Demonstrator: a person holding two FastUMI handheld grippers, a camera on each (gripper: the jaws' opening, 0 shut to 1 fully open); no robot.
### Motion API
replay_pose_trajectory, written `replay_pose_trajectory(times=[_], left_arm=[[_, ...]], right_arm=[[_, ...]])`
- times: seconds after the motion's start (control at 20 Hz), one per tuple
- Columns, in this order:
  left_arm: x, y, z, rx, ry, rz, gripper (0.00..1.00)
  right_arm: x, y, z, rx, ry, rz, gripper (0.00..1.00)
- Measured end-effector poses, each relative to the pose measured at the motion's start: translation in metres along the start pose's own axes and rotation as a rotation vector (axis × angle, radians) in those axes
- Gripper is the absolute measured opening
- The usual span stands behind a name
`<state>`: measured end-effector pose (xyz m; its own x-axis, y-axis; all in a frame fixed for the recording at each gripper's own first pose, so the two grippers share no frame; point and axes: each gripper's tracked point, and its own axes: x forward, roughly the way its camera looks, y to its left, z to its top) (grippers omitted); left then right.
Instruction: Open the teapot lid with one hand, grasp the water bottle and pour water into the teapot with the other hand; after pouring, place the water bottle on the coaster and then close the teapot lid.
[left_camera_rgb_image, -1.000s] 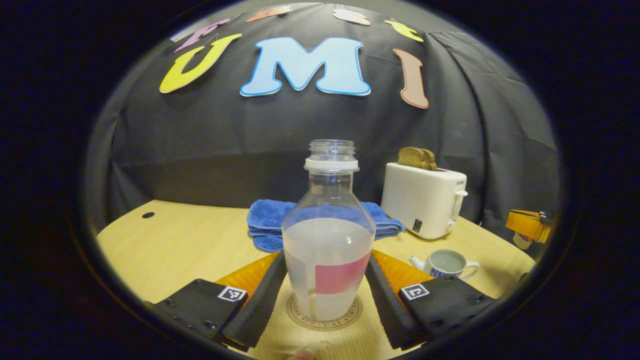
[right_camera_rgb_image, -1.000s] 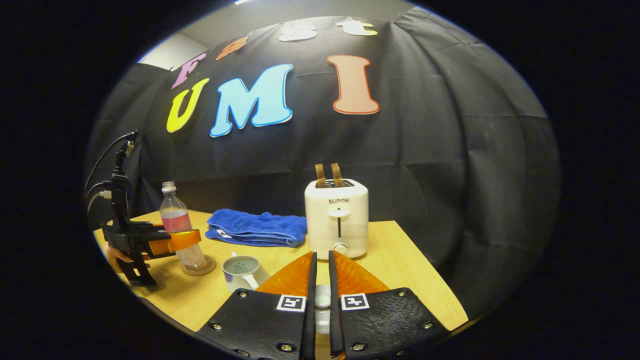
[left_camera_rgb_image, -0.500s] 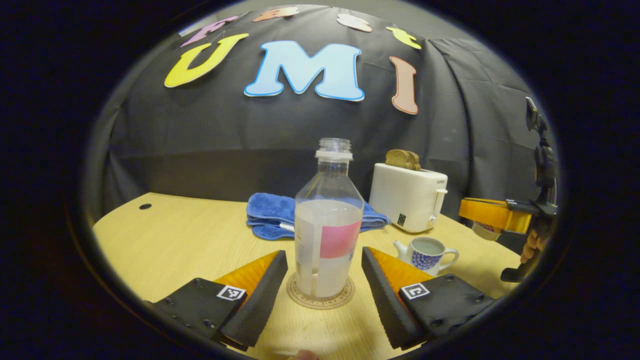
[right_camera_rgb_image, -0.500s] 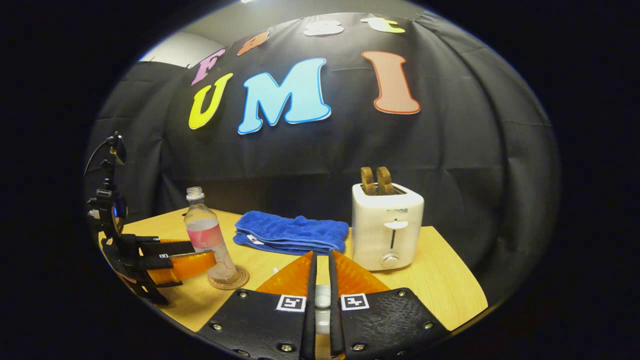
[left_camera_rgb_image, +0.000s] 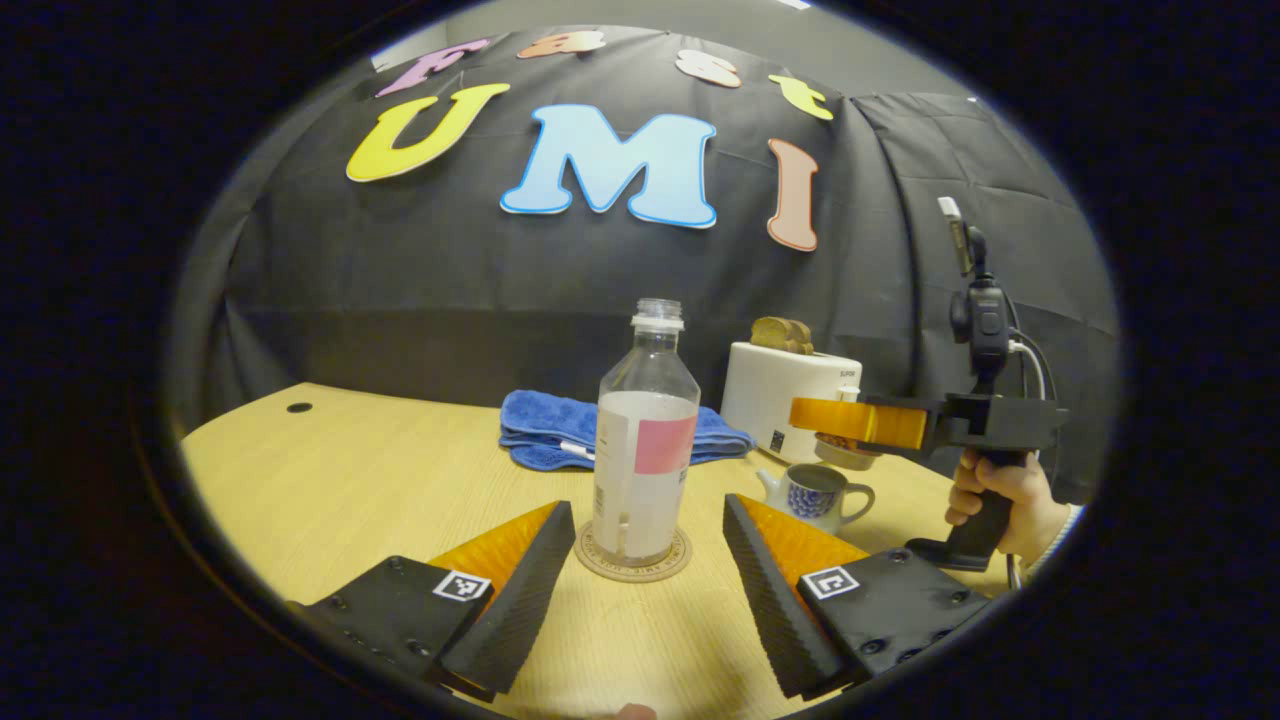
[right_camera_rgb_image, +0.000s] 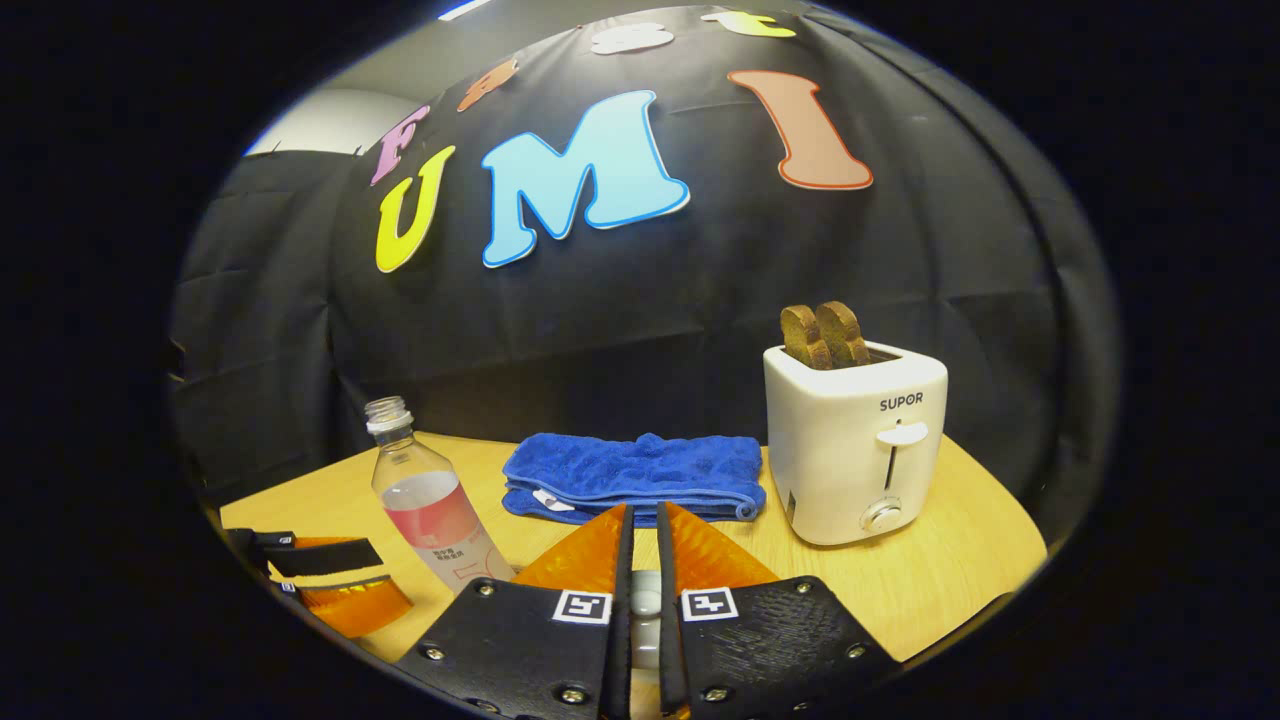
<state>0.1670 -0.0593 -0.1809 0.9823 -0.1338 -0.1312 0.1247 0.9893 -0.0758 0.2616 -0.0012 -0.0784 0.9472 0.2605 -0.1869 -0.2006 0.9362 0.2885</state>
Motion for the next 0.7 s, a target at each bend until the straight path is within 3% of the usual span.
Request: replay_pose_trajectory(times=[0.15, 0.7], left_arm=[[-0.002, -0.002, 0.002, -0.020, 0.000, -0.022, 1.00], [-0.007, -0.003, 0.006, -0.045, -0.002, -0.048, 1.00]], right_arm=[[0.010, -0.006, -0.009, 0.060, 0.010, -0.010, 0.11], [0.019, -0.007, -0.033, -0.035, 0.012, -0.029, 0.13]])
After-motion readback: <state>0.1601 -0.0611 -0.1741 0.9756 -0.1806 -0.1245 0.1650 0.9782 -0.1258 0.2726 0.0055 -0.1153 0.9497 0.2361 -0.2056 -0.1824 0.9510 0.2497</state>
